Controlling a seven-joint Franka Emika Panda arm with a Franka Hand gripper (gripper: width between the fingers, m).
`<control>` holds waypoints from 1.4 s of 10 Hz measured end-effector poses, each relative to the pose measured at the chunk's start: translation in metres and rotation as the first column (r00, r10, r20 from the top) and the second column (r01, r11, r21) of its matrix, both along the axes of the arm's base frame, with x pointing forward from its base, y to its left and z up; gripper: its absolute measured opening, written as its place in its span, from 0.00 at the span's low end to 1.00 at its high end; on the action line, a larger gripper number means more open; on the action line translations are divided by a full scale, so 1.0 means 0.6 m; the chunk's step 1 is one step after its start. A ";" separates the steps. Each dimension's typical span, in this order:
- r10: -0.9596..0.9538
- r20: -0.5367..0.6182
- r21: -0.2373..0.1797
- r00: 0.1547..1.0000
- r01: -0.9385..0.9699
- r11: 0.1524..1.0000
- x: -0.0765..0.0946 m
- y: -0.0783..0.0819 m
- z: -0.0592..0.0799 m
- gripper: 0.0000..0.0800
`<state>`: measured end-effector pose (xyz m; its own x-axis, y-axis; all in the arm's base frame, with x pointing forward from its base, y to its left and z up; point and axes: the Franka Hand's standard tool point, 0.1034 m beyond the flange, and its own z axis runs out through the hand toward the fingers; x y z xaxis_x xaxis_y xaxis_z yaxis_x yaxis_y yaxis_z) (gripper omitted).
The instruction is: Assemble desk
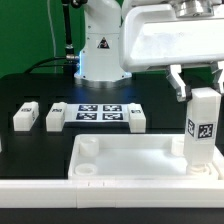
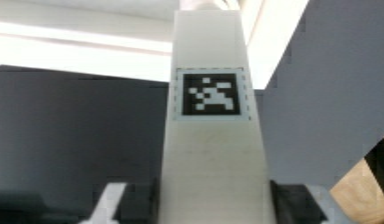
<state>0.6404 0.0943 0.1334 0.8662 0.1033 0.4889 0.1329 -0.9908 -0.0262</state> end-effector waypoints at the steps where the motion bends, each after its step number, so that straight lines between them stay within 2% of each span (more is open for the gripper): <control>1: 0.001 0.006 0.001 1.000 -0.001 1.000 0.000 0.003 -0.006 0.36; 3: 0.009 0.051 0.006 0.999 -0.010 1.000 0.004 0.020 -0.005 0.36; 6: -0.002 0.093 0.007 0.996 0.002 1.000 0.006 0.028 -0.005 0.36; 11: -0.004 0.098 -0.002 0.995 0.004 1.000 0.006 0.024 -0.005 0.36; 12: -0.004 0.098 -0.002 0.995 0.004 1.000 0.006 0.024 -0.005 0.61; 13: -0.004 0.098 -0.002 0.995 0.004 1.000 0.006 0.024 -0.005 0.77; 14: -0.004 0.098 -0.002 0.995 0.004 1.000 0.006 0.024 -0.005 0.77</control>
Offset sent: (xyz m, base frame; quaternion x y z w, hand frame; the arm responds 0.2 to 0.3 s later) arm -0.0094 0.0076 -0.0174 -0.0385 0.0175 0.0009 0.9991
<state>0.6441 0.1085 0.1302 0.8148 0.1012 0.5708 0.1308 -0.9913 -0.0110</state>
